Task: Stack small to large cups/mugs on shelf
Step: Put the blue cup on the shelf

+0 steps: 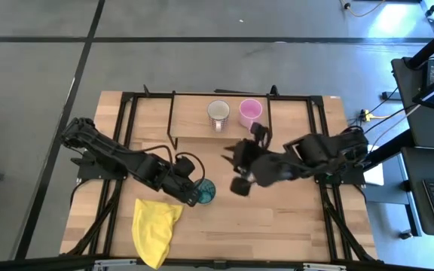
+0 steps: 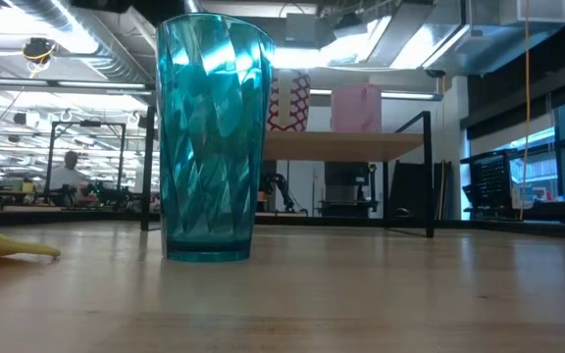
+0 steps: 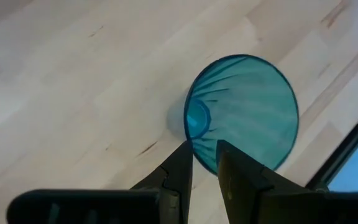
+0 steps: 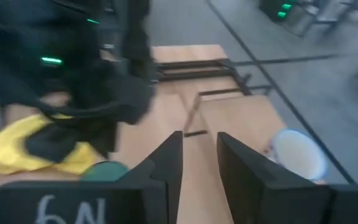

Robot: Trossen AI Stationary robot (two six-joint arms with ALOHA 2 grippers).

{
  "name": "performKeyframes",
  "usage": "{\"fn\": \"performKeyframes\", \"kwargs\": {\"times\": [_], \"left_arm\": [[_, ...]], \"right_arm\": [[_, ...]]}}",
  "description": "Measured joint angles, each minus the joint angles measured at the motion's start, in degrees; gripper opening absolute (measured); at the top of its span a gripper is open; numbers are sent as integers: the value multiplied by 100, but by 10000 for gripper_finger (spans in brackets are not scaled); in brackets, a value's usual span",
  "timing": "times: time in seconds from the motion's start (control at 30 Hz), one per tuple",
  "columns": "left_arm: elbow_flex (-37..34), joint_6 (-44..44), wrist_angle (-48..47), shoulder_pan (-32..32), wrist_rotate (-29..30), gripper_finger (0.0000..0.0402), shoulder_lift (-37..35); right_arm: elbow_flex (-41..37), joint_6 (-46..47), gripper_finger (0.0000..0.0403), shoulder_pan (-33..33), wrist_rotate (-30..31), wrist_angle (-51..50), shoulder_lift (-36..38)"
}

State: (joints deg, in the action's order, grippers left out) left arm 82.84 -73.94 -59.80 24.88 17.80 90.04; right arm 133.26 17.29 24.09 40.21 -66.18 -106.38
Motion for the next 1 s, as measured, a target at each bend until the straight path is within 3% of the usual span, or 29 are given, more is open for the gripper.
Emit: {"fn": "performKeyframes", "kwargs": {"times": [0.1,0.37,0.7,1.0], "left_arm": [[-229,-100,256,0,-61,67,0],[-471,-108,681,0,-96,67,0],[-538,21,690,-2,-199,67,-20],[-502,107,674,2,-247,67,-11]], "right_arm": [[-1,60,100,319,-3,75,96],[-6,676,100,1190,1144,33,347],[-7,2464,100,2201,2415,-857,474],[-54,3061,100,2383,2316,-1181,472]]}}
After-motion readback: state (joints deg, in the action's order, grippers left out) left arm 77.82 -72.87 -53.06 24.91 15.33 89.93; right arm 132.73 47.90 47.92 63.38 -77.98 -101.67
